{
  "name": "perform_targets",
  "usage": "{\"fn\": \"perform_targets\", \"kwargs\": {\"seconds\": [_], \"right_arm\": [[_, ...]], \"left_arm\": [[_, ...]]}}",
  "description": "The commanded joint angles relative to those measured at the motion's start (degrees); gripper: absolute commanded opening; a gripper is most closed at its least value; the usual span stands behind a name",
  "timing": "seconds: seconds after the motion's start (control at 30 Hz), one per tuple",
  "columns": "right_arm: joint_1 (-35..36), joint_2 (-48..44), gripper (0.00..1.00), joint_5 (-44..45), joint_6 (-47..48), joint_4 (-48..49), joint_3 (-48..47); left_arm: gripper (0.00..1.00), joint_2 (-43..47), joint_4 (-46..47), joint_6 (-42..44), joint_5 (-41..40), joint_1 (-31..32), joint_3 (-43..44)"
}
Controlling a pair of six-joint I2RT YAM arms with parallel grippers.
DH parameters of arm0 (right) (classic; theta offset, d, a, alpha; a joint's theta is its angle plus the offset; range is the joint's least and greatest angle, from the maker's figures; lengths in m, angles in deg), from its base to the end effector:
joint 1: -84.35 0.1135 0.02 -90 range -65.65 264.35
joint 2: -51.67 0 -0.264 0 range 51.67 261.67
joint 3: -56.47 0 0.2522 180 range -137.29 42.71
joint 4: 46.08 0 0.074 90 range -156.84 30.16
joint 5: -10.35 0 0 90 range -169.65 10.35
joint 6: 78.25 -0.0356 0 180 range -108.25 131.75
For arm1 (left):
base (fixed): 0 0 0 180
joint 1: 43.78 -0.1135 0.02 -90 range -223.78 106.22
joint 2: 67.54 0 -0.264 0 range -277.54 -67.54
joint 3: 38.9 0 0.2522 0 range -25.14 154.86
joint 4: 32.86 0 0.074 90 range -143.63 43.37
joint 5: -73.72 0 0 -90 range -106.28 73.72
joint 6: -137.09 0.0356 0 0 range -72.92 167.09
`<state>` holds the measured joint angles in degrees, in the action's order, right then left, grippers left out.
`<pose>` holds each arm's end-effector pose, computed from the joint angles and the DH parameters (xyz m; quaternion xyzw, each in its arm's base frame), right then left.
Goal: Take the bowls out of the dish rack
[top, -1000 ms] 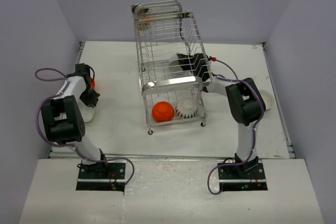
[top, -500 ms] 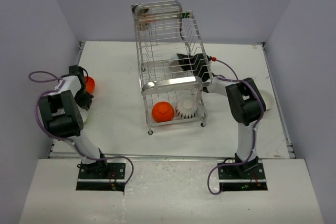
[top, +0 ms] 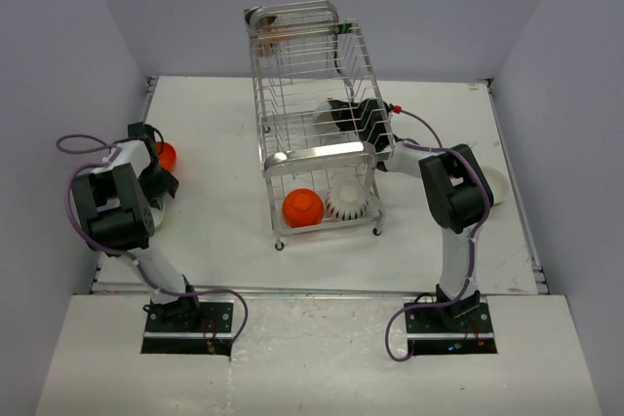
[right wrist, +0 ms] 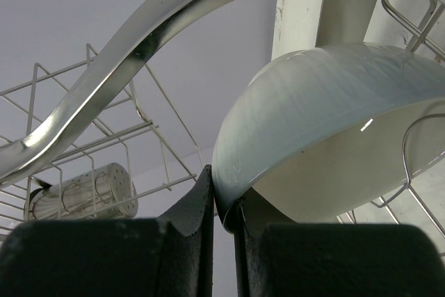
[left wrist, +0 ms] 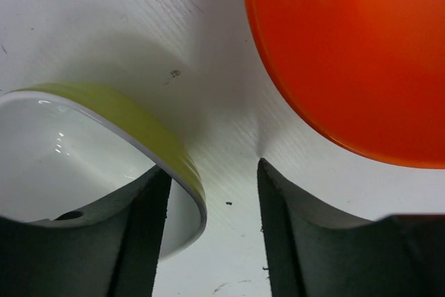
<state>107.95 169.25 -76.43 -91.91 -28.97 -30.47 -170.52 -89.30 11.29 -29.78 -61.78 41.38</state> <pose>0.4276 0.1846 0.1933 0.5183 0.5900 0.5445 0.2946 0.3136 0.1106 0.1668 -0.4572 0.8766 0.1011 0.1109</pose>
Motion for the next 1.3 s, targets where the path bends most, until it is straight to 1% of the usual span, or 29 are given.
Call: {"fn": "perform_targets", "kwargs": {"seconds": [0.0, 0.23, 0.37, 0.5, 0.67, 0.83, 0.97, 1.03, 1.1, 1.27], "right_arm": [[-0.48, -3.24, 0.0, -2.87, -0.93, 8.85, -3.1], [-0.57, -1.83, 0.0, -4.89, -2.07, 13.24, -4.07], [-0.83, -0.78, 0.0, -6.21, -2.16, 15.96, -5.29], [-1.18, 0.28, 0.0, -7.7, -2.78, 18.25, -6.09], [-1.09, -0.77, 0.0, -7.62, -3.22, 20.01, -5.12], [-1.18, -3.23, 0.0, -6.92, -3.22, 19.75, -4.25], [-1.53, -3.5, 0.0, -7.53, -2.95, 19.84, -5.12], [-1.62, -3.5, 0.0, -7.71, -2.87, 19.93, -5.74], [-1.62, -3.23, 0.0, -8.06, -2.69, 20.45, -5.91], [-1.8, -2.18, 0.0, -9.63, -1.55, 24.32, -5.12]], "left_arm": [[0.55, 0.85, 1.98, 0.55, 1.45, -0.54, 0.89], [0.64, 1.82, 2.42, 0.55, 3.82, -0.46, 1.07], [0.66, 2.61, 2.86, 0.63, 5.58, -0.46, 1.33], [0.66, 3.31, 2.95, 0.72, 7.08, -0.46, 2.03], [0.66, 3.75, 2.77, 0.9, 8.13, -0.46, 2.56], [0.66, 3.93, 2.33, 0.9, 10.15, -0.46, 3.17], [0.67, 5.07, 2.42, 0.81, 11.82, -0.46, 4.05], [0.67, 5.33, 2.51, 0.81, 13.23, -0.46, 4.58], [0.67, 5.68, 3.21, 0.72, 16.82, -0.46, 5.28], [0.67, 4.98, 3.74, 0.55, 22.19, -0.37, 7.13]]}}
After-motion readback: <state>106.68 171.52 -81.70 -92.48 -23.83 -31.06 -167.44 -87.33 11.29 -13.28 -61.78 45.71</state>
